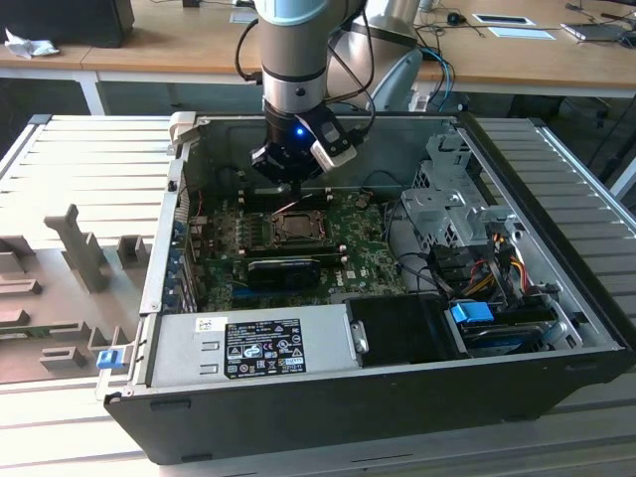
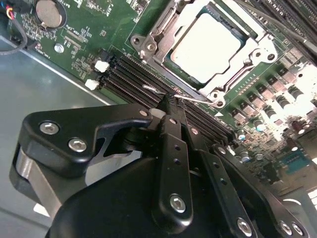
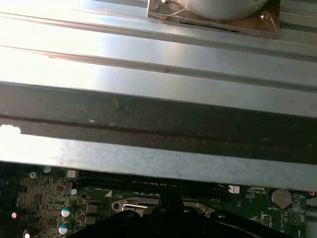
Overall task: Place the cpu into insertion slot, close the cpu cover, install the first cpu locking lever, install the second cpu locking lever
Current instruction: 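Install the first cpu locking lever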
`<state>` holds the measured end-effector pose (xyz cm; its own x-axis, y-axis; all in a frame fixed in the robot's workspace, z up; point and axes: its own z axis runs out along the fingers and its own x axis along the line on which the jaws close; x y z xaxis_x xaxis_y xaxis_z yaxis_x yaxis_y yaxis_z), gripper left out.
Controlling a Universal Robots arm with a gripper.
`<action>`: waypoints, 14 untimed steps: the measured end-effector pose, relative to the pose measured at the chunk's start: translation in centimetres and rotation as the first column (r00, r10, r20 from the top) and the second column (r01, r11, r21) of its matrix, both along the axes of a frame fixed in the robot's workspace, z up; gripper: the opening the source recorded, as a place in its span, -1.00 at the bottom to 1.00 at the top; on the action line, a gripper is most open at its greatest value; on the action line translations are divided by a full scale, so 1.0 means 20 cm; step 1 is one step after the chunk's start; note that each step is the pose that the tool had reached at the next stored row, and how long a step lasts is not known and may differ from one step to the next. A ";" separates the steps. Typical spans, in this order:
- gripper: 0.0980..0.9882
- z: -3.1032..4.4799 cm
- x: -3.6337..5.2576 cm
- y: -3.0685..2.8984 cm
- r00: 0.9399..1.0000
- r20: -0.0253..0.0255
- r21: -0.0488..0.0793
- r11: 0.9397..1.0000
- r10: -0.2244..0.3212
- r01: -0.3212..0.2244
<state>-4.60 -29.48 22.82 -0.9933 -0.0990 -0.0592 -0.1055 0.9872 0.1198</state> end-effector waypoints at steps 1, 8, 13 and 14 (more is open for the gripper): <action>-0.98 0.000 0.000 0.000 1.000 0.000 0.000 1.000 -0.004 0.004; -0.98 0.000 0.019 0.000 1.000 0.000 0.003 1.000 -0.030 0.030; -0.98 -0.002 0.021 0.000 0.999 0.000 0.004 0.999 -0.033 0.033; -0.98 -0.002 0.022 0.000 0.999 0.000 0.004 0.999 -0.033 0.033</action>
<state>-4.17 -29.47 22.77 -0.9960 -0.0663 -0.0595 -0.0732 0.9896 0.1238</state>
